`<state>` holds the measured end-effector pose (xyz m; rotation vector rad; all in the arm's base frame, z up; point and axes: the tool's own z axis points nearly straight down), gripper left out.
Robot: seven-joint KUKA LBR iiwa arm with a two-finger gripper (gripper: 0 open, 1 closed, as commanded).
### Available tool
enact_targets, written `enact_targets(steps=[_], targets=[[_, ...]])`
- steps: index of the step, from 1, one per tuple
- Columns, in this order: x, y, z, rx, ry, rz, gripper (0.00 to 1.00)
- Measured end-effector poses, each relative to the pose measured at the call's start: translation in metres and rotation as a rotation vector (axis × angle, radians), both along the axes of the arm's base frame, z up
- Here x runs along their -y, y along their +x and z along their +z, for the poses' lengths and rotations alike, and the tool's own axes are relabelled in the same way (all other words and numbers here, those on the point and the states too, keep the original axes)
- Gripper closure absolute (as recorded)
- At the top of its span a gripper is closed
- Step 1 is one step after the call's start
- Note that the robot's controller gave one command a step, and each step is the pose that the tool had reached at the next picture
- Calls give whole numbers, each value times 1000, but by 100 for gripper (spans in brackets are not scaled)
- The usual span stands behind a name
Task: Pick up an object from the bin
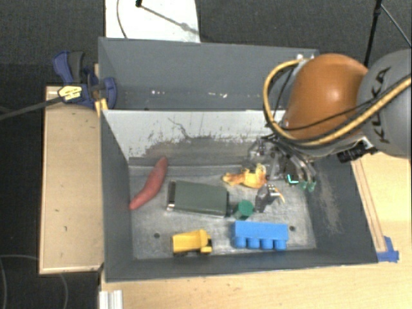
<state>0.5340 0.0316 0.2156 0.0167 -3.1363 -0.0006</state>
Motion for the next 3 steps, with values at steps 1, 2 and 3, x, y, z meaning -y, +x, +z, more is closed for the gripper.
enact_targets(steps=[1,2,3], targets=[[0,2,4,8,1,-1,0],[2,7,-22,15,0,61,0],[-27,-3,-77,12,0,284,0]])
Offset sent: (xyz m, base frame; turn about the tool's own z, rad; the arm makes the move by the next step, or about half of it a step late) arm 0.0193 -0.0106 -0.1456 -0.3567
